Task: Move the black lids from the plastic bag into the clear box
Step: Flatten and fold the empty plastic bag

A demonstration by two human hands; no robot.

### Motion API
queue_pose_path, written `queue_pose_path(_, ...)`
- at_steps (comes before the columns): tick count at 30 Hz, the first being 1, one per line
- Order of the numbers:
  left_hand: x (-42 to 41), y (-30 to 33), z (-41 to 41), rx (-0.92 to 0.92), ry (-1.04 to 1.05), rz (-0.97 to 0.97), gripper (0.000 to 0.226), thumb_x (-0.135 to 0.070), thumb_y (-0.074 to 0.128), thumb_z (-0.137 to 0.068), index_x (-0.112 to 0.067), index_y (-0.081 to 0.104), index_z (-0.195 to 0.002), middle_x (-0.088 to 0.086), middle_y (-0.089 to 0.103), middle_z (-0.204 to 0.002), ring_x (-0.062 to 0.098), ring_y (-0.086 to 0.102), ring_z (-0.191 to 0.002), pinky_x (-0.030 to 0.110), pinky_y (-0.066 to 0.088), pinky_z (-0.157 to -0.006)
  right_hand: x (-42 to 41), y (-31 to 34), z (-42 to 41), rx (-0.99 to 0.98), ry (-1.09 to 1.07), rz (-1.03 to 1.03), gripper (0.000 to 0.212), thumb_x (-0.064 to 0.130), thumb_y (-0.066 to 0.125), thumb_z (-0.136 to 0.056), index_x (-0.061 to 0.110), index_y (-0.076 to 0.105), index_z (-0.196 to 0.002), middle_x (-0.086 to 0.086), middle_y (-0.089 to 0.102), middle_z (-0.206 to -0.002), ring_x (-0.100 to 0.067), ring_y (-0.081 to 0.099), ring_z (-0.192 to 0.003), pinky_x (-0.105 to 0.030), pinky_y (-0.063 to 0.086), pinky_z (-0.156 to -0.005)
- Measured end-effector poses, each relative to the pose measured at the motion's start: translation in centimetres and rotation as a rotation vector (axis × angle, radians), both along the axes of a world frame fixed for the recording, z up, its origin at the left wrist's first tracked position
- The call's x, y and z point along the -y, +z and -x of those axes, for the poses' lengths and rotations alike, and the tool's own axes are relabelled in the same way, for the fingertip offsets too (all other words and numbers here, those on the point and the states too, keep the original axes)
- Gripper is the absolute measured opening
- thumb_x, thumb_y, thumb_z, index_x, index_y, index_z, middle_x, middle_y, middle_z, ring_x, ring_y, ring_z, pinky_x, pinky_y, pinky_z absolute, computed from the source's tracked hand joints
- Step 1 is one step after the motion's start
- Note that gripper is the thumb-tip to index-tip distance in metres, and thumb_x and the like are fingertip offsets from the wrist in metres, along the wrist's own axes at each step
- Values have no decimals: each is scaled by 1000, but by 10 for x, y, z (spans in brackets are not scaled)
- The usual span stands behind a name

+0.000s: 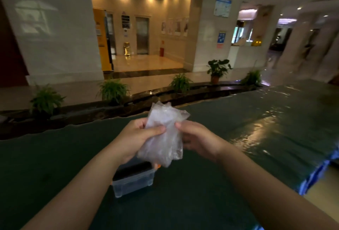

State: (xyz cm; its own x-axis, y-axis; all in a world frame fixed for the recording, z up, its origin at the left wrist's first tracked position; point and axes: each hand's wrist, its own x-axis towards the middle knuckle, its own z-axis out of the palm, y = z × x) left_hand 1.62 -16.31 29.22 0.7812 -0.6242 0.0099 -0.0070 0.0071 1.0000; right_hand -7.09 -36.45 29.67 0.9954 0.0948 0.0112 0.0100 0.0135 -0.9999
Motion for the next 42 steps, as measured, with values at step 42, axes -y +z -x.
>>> queue_pose_path(42,512,-169,244,-401,-20,-222,24,-24,54,-96,-12,65,-79,6,71,-62,18,64,-54,23,51,-48,399,-174,285,46,-867,874,29,6,67,-91,17,74,-118,0,77,-107,-13,68,-91,-10,43,-80)
